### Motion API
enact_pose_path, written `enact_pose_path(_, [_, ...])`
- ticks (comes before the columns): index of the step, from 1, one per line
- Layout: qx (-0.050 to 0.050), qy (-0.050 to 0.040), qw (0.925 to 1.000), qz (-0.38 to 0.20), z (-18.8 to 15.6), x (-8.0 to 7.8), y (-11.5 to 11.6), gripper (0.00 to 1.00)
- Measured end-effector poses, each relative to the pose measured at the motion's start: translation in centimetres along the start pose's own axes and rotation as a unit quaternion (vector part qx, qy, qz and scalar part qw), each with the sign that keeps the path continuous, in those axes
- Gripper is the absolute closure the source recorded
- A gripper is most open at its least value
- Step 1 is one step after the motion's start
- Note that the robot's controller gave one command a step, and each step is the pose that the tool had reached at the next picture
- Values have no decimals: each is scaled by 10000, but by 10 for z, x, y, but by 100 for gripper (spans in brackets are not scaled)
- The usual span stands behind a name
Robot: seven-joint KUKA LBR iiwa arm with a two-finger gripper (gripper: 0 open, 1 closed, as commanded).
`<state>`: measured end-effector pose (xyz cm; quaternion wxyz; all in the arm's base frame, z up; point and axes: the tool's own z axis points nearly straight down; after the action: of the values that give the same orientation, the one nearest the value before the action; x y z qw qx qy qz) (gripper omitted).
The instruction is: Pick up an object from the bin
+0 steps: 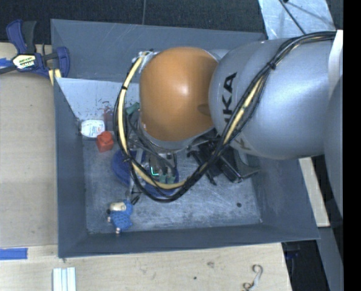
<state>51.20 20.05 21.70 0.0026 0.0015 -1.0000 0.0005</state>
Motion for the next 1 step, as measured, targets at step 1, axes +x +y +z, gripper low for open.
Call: enact_pose_path(1, [4,-3,9872,-1597,148,16,-22,0])
